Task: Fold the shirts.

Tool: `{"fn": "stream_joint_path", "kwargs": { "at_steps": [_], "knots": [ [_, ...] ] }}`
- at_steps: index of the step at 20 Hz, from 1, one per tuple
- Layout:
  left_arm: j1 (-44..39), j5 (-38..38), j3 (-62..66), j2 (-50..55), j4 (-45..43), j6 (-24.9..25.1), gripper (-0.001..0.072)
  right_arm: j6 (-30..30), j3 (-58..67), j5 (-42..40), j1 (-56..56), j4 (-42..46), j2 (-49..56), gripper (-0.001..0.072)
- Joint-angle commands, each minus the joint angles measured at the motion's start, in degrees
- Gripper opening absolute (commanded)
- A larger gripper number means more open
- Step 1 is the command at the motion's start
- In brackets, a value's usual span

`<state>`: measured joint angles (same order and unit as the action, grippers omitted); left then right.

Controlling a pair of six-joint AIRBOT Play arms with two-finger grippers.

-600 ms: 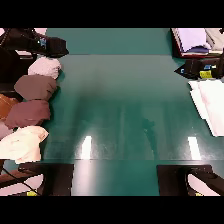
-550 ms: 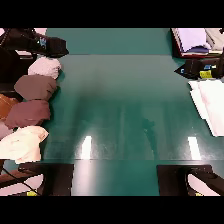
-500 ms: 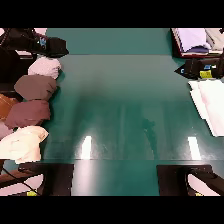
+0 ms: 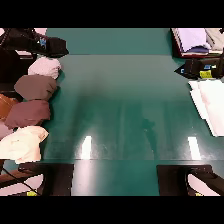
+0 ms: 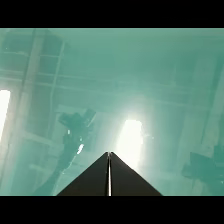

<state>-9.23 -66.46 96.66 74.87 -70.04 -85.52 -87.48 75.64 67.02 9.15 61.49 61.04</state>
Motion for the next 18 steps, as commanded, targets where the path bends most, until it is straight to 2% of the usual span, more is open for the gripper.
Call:
{"fn": "stream_joint_path", "kwargs": {
  "at_steps": [1, 3, 4, 5, 6, 8, 9, 12, 18],
  "knots": [
    [0.0, 0.4, 0.0, 0.0, 0.1, 0.0, 0.0024, 0.0, 0.0, 0.0, 0.1, 0.0, 0.0, 0.0016],
    [0.0, 5.2, 0.0, 0.0, -1.3, 1.9, 0.0026, 0.0, 0.0, 0.1, 0.1, 0.0, 0.0, 0.0016],
    [0.0, 7.4, 0.0, 0.0, -4.4, 3.3, 0.0138, 0.0, 0.0, 0.1, 0.1, 0.0, 0.0, 0.0017],
    [0.0, 10.0, 0.0, 0.1, -9.1, 2.5, 0.0441, 0.0, 0.0, 0.1, 0.1, 0.0, 0.0, 0.0016],
    [0.0, 12.2, 0.0, 0.6, -15.3, -0.1, 0.0555, 0.0, 0.0, 0.2, 0.1, 0.0, 0.0, 0.0016],
    [0.6, 13.6, 0.0, 2.7, -25.5, -4.7, 0.0552, 0.0, 0.0, 0.5, 0.1, 0.0, 0.0, 0.0016],
    [1.7, 13.4, 0.0, 4.3, -27.1, -5.1, 0.0552, 0.0, 0.0, 0.7, 0.1, 0.0, 0.0, 0.0016],
    [6.6, 13.9, 0.0, 11.8, -27.1, -5.3, 0.0552, 0.0, 0.0, 0.7, 0.1, -0.1, 0.0, 0.0017],
    [14.6, 19.5, 0.0, 27.2, -26.8, -9.7, 0.0552, 0.0, 0.0, 3.1, 0.1, -0.1, 0.0, 0.0016]
  ]
}}
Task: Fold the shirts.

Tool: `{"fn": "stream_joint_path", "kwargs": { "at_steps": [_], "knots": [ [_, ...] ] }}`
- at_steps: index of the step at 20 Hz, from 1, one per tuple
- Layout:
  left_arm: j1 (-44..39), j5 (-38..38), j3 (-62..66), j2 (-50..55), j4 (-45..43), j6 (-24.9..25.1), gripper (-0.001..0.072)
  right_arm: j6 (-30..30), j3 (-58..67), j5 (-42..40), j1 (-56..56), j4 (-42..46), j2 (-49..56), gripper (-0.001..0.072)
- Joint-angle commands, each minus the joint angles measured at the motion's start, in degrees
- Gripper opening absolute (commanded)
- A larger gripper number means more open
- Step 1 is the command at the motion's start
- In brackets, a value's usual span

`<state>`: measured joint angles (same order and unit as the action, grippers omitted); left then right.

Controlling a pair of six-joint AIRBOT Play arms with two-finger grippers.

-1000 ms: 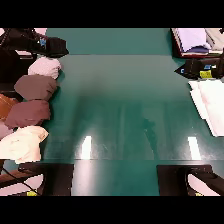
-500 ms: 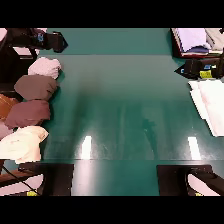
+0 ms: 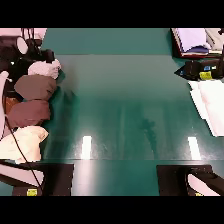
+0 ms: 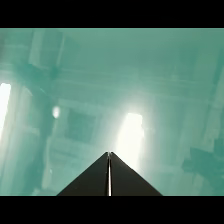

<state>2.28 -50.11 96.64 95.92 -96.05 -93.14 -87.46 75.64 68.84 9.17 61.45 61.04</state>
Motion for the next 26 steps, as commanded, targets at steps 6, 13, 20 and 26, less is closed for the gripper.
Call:
{"fn": "stream_joint_path", "kwargs": {
  "at_steps": [6, 13, 20, 26],
  "knots": [
    [4.0, 8.8, 0.1, 11.3, -0.5, -2.1, 0.0547, 0.0, 0.0, 3.1, 0.0, 0.0, 0.0, 0.0016],
    [3.5, -5.1, 12.6, 7.9, -0.1, -2.3, 0.0024, 0.0, 0.3, 1.0, 0.0, -0.1, -1.0, 0.0016],
    [-4.3, -12.0, 20.1, -17.2, 1.8, 6.1, 0.0023, 3.2, 17.0, -0.5, 0.0, 0.2, 0.4, 0.0016],
    [-20.6, -29.6, 18.4, -24.9, 2.1, 6.5, 0.0023, 4.2, 31.6, 3.7, 0.0, 0.2, 6.3, 0.0017]
  ]
}}
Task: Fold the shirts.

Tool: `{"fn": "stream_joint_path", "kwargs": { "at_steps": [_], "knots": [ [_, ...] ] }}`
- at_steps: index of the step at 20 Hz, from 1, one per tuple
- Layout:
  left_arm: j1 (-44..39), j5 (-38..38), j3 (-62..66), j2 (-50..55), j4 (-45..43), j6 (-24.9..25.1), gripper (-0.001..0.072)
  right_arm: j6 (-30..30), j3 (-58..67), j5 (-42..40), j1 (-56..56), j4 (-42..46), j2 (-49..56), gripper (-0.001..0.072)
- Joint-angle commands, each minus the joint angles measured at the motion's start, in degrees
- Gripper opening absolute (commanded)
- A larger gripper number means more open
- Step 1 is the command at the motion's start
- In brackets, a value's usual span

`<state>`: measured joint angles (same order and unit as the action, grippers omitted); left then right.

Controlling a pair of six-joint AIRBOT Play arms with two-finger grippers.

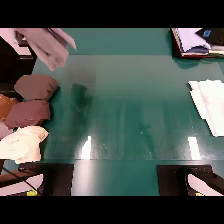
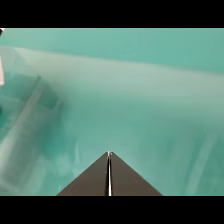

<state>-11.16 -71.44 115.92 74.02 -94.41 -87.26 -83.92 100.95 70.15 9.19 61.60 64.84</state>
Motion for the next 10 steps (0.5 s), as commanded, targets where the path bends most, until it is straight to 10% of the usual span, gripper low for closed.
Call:
{"fn": "stream_joint_path", "kwargs": {
  "at_steps": [1, 5, 7, 10],
  "knots": [
    [-10.8, -8.6, -3.2, -2.9, 0.6, 0.2, 0.0023, 0.7, 8.3, 3.7, 0.0, 0.0, 3.4, 0.0016],
    [-22.3, -2.1, -18.3, -2.6, 6.0, 0.3, 0.0036, 0.7, 14.0, 8.4, 0.0, -0.1, 6.1, 0.0016],
    [-25.3, 6.0, -25.9, -2.3, 11.3, 0.3, 0.0580, 0.6, 14.7, 10.4, 0.0, -0.2, 6.5, 0.0016],
    [-23.4, 9.0, -29.6, -1.9, 9.4, 0.2, 0.0591, 0.6, 14.7, 12.7, 0.0, -0.2, 6.4, 0.0016]
  ]
}}
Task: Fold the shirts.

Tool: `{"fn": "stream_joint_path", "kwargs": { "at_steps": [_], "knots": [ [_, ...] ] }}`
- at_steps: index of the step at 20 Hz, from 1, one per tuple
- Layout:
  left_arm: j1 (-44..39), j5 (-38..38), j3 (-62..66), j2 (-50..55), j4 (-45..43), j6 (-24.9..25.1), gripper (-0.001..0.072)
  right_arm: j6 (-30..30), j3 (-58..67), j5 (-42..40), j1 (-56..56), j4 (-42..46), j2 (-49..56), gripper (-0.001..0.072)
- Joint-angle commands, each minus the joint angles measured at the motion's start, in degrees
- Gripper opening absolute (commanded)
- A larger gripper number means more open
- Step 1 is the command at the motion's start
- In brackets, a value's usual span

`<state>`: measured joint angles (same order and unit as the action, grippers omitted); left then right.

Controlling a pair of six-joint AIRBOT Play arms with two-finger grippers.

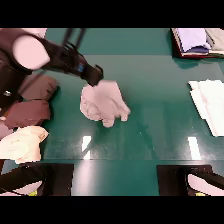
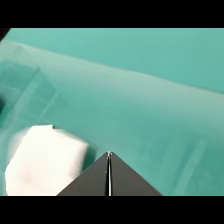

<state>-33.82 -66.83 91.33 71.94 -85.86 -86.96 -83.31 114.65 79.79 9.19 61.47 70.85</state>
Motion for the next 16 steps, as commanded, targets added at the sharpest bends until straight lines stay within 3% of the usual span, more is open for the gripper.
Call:
{"fn": "stream_joint_path", "kwargs": {
  "at_steps": [1, 4, 8, 12, 16],
  "knots": [
    [1.9, 3.2, -5.1, 0.0, -0.3, -0.5, 0.0591, 0.0, 1.0, 3.8, 0.0, 0.0, 0.4, 0.0016],
    [13.4, 0.9, -8.5, 0.1, 1.2, -4.5, 0.0591, 0.0, 1.0, 5.0, 0.0, -0.1, 0.3, 0.0016],
    [23.6, 3.9, -25.1, 0.1, 13.4, -2.3, 0.0591, 0.0, 1.0, 5.1, 0.0, -0.5, 0.0, 0.0017],
    [24.5, 13.0, -39.2, 0.3, 19.8, -0.4, 0.0591, -0.2, 1.0, 5.3, 0.5, -0.5, 0.0, 0.0016],
    [24.4, 15.9, -41.9, 4.0, 24.9, 0.6, 0.0590, -0.2, 1.0, 5.4, 0.5, -0.5, 0.0, 0.0016]
  ]
}}
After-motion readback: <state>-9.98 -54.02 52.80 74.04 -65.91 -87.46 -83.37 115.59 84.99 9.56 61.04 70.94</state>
